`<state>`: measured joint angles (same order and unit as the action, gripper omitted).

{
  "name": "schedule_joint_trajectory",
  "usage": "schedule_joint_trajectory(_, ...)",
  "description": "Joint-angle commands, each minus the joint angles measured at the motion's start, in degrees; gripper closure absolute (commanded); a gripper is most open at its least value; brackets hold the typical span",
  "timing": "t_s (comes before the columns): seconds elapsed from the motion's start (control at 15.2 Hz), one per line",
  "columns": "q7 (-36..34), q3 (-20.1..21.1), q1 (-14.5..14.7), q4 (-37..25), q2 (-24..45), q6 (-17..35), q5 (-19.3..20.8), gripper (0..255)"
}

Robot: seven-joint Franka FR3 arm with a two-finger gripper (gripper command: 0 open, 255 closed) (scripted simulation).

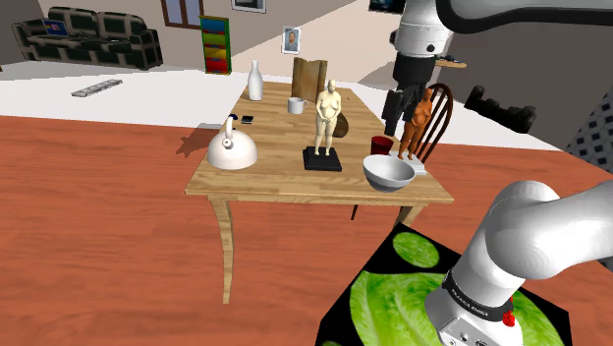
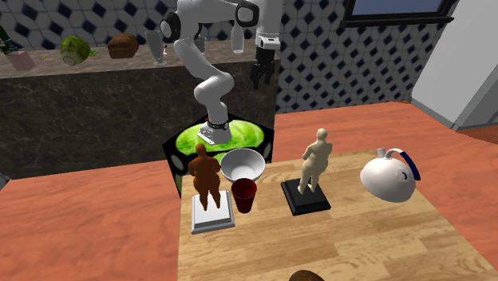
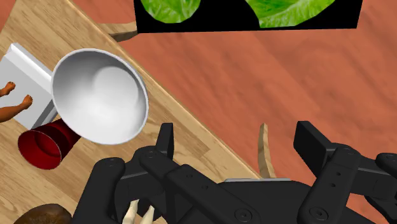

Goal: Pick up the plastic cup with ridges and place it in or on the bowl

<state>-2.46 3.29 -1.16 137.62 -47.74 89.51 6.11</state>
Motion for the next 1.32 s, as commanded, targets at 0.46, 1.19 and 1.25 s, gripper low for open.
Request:
schedule_joint_trajectory(0.46,4.84,-6.44,-3.27,1.61,7.97,9.71,5.08,0)
schedule_joint_trajectory(1.19,11.94,-15.81,-7.48,-2.93,26.11,24.07,9.70,0)
schedule_joint_trajectory(1.25,12.63,-16.60,-7.77,-3.75,28.00,25.22,9.79,0)
